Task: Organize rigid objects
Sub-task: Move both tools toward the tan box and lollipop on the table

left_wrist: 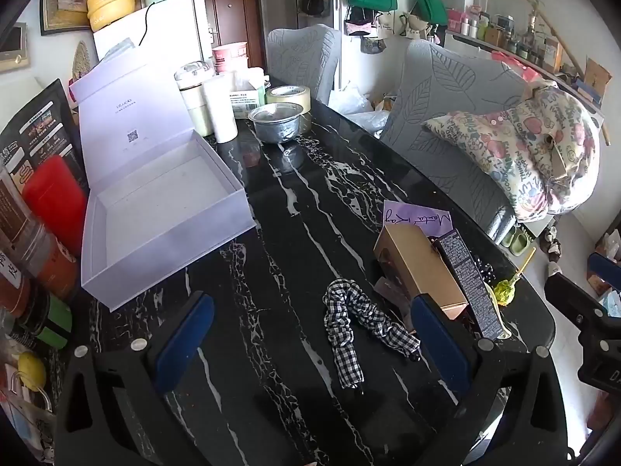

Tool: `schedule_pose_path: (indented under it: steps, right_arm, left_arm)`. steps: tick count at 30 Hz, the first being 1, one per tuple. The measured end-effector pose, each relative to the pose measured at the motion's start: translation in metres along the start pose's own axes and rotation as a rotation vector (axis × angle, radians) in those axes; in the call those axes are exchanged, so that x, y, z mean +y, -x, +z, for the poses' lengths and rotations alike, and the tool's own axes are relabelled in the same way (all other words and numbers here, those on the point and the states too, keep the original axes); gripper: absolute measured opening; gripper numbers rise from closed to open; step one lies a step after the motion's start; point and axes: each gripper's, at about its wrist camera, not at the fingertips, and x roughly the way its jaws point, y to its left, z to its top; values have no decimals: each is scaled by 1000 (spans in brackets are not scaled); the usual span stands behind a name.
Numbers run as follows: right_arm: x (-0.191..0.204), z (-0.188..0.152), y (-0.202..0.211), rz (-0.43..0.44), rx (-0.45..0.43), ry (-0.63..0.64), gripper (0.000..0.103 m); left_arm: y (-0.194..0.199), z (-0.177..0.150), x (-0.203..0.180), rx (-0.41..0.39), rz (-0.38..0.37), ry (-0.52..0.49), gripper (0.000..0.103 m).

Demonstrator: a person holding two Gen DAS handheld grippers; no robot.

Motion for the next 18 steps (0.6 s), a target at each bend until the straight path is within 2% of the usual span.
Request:
schedule_pose_path:
  steps: [18]
  right_arm:
    - [0,0,4,4,-17,22,103]
  left_arm:
    - [0,-3,-4,6,7,-23,103]
